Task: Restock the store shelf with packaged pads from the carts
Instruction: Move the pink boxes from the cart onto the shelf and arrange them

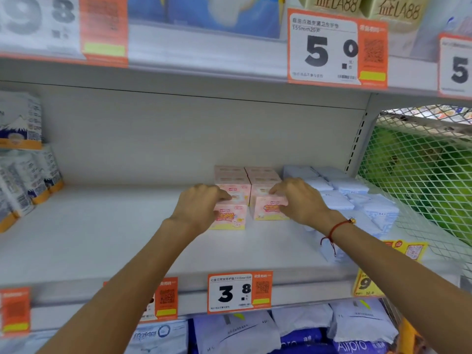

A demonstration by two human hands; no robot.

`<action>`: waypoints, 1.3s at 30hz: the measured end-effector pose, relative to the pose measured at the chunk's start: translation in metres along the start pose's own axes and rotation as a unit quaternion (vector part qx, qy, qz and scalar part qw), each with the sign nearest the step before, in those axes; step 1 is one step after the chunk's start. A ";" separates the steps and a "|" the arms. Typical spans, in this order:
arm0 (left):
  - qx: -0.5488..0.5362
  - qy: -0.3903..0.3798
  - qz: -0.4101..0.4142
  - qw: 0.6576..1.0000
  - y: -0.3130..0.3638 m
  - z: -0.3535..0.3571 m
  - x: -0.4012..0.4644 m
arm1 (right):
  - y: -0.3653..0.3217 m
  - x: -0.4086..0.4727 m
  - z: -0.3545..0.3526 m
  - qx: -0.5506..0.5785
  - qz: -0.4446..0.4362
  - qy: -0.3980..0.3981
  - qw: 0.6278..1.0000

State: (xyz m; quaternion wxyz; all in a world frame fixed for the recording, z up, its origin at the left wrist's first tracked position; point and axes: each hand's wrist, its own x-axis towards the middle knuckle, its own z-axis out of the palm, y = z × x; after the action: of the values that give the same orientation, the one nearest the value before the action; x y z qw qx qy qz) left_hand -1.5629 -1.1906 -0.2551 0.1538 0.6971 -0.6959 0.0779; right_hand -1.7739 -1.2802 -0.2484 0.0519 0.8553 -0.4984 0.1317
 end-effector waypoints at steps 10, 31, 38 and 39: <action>0.077 0.008 0.054 0.995 0.019 0.007 0.031 | 0.011 0.004 0.000 0.005 0.002 0.036 0.999; 0.083 -0.052 0.026 0.995 0.023 -0.003 0.041 | 0.006 0.005 -0.003 0.035 -0.028 -0.028 0.999; -0.075 -0.012 0.029 0.997 0.079 -0.027 -0.012 | 0.029 -0.097 -0.052 0.089 -0.033 0.038 0.995; -0.101 -0.014 0.042 0.994 0.093 -0.028 -0.023 | 0.036 -0.118 -0.057 0.091 -0.025 0.025 0.995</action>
State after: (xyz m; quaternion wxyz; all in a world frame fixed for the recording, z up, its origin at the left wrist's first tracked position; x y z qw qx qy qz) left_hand -1.6528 -1.1582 -0.2266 0.2099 0.6492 -0.7311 0.0037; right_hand -1.8701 -1.1868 -0.2274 -0.0104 0.8653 -0.4610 0.1966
